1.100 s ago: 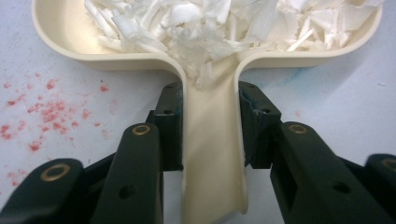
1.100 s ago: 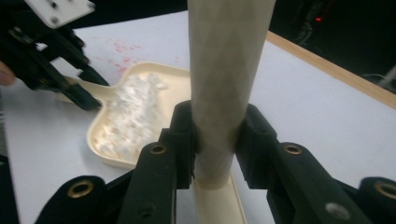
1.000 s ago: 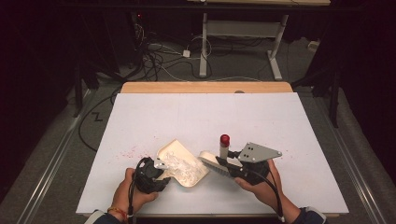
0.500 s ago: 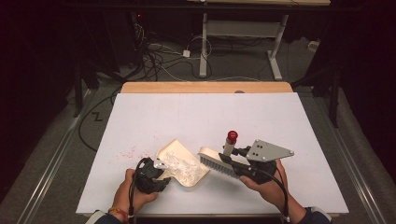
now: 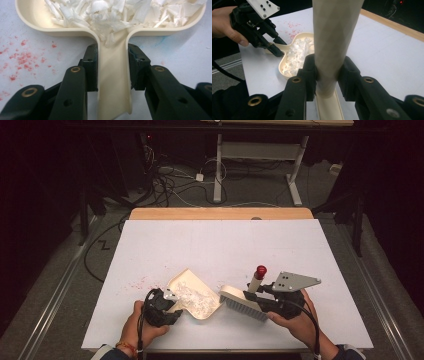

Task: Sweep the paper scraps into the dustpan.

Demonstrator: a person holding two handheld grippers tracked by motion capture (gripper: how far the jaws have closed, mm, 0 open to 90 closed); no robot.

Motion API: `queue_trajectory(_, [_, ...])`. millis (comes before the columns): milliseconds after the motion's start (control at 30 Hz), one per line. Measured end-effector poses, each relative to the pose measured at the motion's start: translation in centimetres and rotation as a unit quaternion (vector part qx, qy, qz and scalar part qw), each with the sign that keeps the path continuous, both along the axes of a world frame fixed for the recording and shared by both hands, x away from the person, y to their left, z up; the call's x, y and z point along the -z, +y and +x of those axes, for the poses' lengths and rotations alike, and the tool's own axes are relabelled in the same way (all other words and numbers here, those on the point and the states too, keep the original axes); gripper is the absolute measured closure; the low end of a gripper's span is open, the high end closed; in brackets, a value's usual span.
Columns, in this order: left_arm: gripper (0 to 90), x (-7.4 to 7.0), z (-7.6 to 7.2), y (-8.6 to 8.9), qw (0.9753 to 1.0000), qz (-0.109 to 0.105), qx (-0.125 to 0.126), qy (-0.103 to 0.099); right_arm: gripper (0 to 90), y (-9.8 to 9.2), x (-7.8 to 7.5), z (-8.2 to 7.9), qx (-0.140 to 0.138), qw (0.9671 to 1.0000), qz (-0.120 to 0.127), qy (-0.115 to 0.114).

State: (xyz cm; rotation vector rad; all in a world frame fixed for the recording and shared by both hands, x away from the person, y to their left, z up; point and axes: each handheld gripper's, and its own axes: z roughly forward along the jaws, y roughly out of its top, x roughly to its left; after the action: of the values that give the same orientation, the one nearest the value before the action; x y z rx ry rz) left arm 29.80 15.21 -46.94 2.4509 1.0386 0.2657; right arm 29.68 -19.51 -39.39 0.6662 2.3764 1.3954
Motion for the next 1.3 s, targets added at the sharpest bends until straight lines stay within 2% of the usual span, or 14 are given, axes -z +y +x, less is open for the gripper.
queue_trajectory(133, [63.2, 0.0, -0.1, -0.1, 1.0000, 0.002, -0.001, -0.002, 71.2, -0.5, 0.0, -0.6, -0.009, 0.9999, -0.006, 0.003])
queue_trajectory(267, [63.2, 0.0, -0.1, -0.1, 1.0000, 0.001, -0.002, -0.002, 71.2, -0.8, -0.5, -1.4, -0.024, 0.9996, -0.010, -0.004])
queue_trajectory(367, [63.2, 0.0, 0.0, 0.0, 1.0000, 0.001, -0.002, 0.000, 71.1, -1.2, -1.2, -1.8, -0.024, 0.9996, -0.006, -0.014])
queue_trajectory(467, [63.2, 0.0, 0.0, 0.0, 1.0000, 0.001, -0.002, 0.000, 71.2, -1.4, -1.9, -1.4, 0.010, 0.9988, -0.011, -0.047])
queue_trajectory(533, [63.2, 0.0, 0.0, -0.1, 1.0000, 0.001, -0.002, 0.001, 71.2, -1.1, -1.9, -0.8, 0.035, 0.9967, -0.017, -0.071])
queue_trajectory(600, [63.2, -0.1, 0.0, -0.1, 1.0000, 0.006, -0.001, -0.001, 71.2, -0.6, -1.5, 0.0, 0.059, 0.9946, -0.016, -0.083])
queue_trajectory(700, [63.2, -0.1, 0.0, -0.4, 0.9999, 0.009, -0.004, -0.003, 71.3, 0.9, -0.6, 1.3, 0.069, 0.9931, -0.015, -0.093])
queue_trajectory(767, [63.3, -0.1, -0.1, -0.5, 0.9999, 0.011, -0.005, -0.003, 71.3, 2.2, 0.3, 1.9, 0.077, 0.9909, -0.029, -0.107])
queue_trajectory(867, [63.2, -0.1, -0.1, -0.5, 0.9999, 0.011, -0.005, -0.003, 71.3, 4.1, 1.4, 2.5, 0.060, 0.9935, -0.037, -0.089])
queue_trajectory(967, [63.2, -0.1, -0.2, -0.5, 0.9999, 0.010, -0.006, -0.006, 71.4, 5.7, 1.5, 1.9, 0.041, 0.9946, -0.037, -0.089])
queue_trajectory(1033, [63.2, 0.0, -0.2, -0.5, 0.9999, 0.007, -0.008, -0.006, 71.4, 6.2, 1.2, 1.4, 0.012, 0.9969, -0.020, -0.076])
queue_trajectory(1067, [63.2, 0.0, -0.2, -0.5, 0.9999, 0.006, -0.008, -0.006, 71.4, 6.4, 1.0, 1.1, 0.007, 0.9970, -0.015, -0.076])
queue_trajectory(1133, [63.2, 0.0, -0.3, -0.4, 0.9999, 0.007, -0.008, -0.005, 71.4, 6.5, 0.4, 0.6, 0.000, 0.9962, -0.013, -0.086])
queue_trajectory(1300, [63.2, 0.0, -0.3, -0.4, 0.9999, 0.002, -0.011, -0.004, 71.2, 5.3, -1.6, -0.2, -0.007, 0.9959, 0.020, -0.088])
